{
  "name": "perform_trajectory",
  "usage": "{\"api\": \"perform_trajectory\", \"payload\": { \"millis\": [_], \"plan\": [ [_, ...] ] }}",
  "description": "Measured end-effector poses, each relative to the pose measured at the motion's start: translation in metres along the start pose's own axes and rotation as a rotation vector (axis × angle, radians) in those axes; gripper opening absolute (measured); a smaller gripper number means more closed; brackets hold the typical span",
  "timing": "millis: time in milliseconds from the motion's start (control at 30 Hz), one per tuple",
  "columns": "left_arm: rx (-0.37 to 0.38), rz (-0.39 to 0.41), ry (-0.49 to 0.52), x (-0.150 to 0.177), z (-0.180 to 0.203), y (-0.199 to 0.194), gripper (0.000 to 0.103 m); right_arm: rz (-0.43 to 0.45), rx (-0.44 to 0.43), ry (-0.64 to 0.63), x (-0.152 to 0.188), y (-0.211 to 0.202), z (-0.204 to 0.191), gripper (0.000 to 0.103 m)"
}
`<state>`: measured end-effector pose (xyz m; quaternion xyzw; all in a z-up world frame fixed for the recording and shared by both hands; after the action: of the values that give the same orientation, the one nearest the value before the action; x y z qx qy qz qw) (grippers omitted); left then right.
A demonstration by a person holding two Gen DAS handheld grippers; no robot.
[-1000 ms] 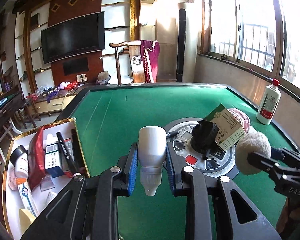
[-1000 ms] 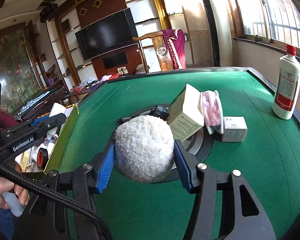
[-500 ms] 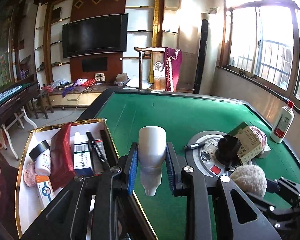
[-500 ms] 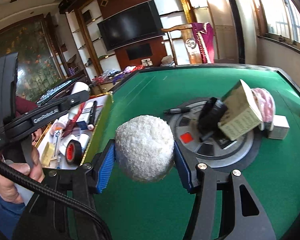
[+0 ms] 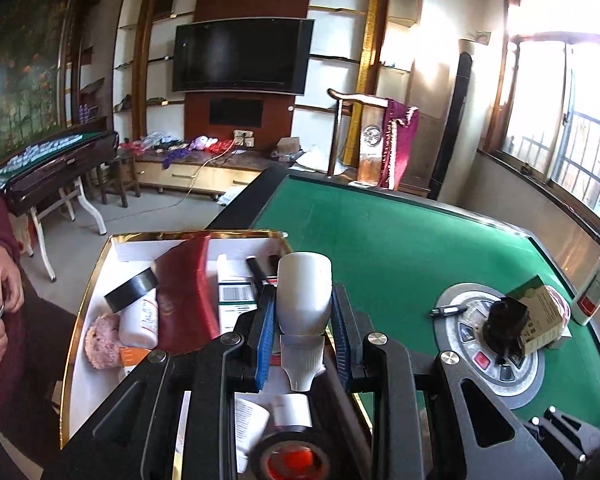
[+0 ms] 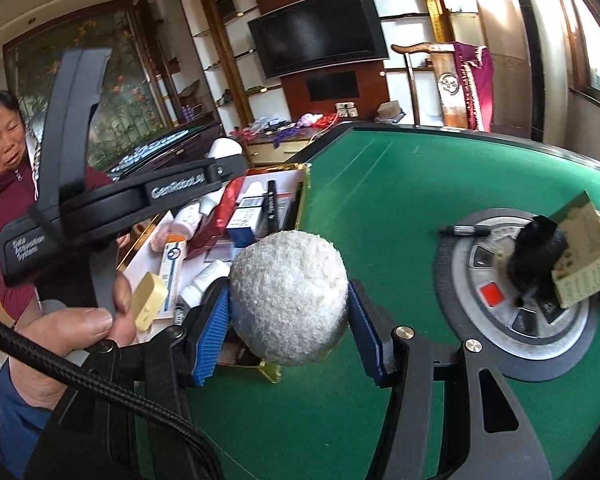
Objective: Organize objects
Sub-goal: 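Carry the white dropper bottle and fluffy ball over the tray with both grippers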
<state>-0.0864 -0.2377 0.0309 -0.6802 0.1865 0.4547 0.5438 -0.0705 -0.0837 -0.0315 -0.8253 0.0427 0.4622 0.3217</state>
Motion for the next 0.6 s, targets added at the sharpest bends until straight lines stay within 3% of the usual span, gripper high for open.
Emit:
{"api": "perform_trajectory", "payload": {
  "millis": [300,600],
  "plan": [
    [-0.088,-0.106,-0.144,0.001,-0.070,0.041,0.022,-0.066,-0.052,-0.048,0.005,0.041,-0.030,0.056],
    [-0.139,-0.184,-0.181,0.012,-0.093,0.067,0.022,-0.139,-0.093,-0.068,0.018,0.069,-0.039,0.057]
  ]
}}
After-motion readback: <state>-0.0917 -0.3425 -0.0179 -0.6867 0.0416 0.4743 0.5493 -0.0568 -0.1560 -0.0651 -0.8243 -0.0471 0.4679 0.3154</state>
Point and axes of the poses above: each gripper's, at about its wrist camera, not at the fingertips, and y roughly the way its jaws point, z to its right, x to its underside, the point moved 6 cm from there along y, roughly the way its jaws point, and after that the axes turned 13 degrees about -x, right-handed, at the moved point
